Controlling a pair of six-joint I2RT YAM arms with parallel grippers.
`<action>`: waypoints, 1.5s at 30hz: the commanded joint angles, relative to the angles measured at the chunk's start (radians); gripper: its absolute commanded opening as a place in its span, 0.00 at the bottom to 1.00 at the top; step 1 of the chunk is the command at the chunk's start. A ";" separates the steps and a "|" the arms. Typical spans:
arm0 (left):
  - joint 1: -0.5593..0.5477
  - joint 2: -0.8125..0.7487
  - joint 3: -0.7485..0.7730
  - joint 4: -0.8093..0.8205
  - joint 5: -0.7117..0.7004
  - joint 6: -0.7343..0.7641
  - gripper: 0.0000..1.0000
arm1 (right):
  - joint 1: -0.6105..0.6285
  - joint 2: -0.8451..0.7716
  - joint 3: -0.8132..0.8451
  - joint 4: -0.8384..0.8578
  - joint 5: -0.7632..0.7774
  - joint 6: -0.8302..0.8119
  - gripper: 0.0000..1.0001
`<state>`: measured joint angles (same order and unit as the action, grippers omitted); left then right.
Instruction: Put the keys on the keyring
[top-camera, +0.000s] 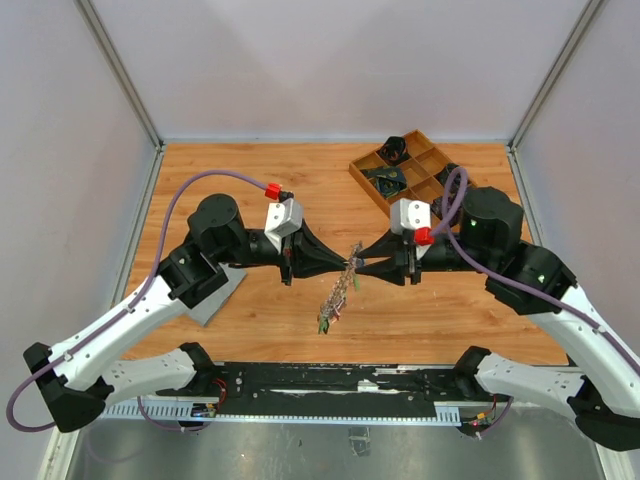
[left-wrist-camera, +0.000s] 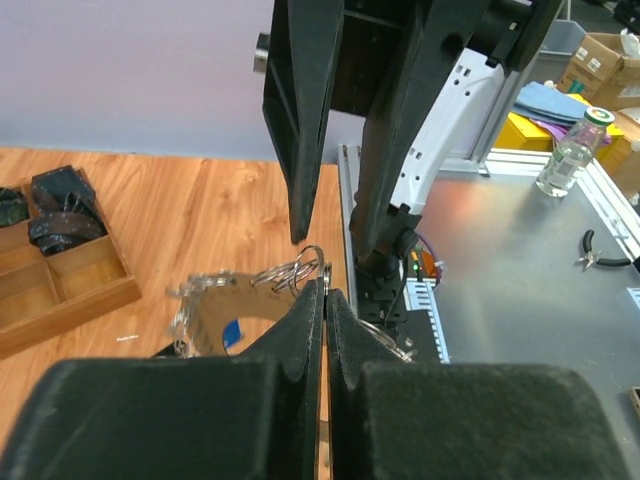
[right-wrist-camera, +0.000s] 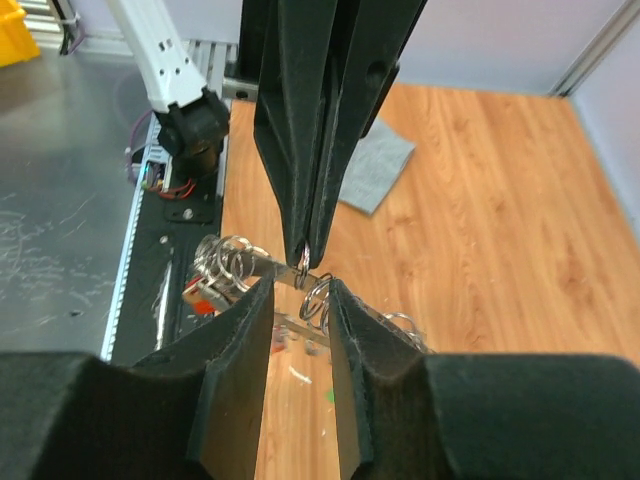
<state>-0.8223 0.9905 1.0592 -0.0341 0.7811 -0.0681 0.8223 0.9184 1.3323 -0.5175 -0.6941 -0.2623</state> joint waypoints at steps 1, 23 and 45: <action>-0.006 0.006 0.051 0.006 -0.013 0.023 0.00 | 0.005 0.012 0.025 -0.069 -0.056 -0.013 0.29; -0.006 0.028 0.074 -0.023 -0.008 0.044 0.01 | 0.008 0.065 0.008 -0.065 0.007 0.006 0.27; -0.006 0.033 0.099 -0.072 -0.019 0.067 0.00 | 0.041 0.147 0.091 -0.233 0.115 -0.035 0.00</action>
<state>-0.8223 1.0328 1.0996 -0.1711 0.7582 -0.0116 0.8474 1.0561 1.3945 -0.6792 -0.6388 -0.2790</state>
